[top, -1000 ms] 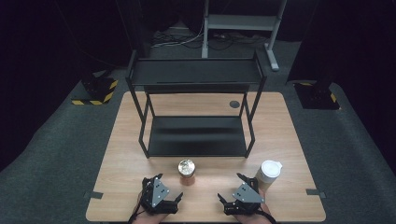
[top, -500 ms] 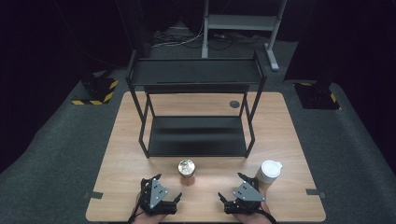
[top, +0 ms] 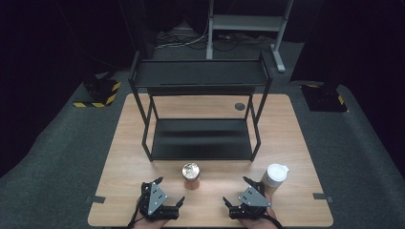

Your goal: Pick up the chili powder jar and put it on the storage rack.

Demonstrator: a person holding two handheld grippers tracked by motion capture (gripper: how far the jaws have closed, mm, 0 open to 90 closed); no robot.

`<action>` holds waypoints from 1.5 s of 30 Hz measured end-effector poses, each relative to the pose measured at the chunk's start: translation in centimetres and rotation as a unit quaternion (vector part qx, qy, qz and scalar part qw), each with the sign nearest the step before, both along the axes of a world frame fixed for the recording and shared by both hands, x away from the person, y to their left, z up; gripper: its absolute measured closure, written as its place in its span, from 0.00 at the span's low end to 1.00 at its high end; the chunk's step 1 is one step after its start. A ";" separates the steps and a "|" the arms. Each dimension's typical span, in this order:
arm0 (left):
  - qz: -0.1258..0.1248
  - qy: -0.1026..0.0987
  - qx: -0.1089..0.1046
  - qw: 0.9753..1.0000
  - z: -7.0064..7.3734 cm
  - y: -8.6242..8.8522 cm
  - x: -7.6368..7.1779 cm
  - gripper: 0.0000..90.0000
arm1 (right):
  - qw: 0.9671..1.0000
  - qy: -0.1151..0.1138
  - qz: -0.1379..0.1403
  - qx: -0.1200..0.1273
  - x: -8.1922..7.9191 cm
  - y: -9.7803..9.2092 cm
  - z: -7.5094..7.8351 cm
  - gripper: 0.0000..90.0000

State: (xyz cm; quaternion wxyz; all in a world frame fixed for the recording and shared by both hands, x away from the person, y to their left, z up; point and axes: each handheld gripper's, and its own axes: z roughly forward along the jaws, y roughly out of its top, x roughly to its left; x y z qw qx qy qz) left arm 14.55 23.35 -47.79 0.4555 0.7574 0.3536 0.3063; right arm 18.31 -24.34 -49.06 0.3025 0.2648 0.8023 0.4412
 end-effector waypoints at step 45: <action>-0.043 -0.059 -0.073 0.995 -0.3 -1.2 2.0 0.00 | 1.000 -0.002 0.001 0.016 -0.1 -0.5 -0.3 0.00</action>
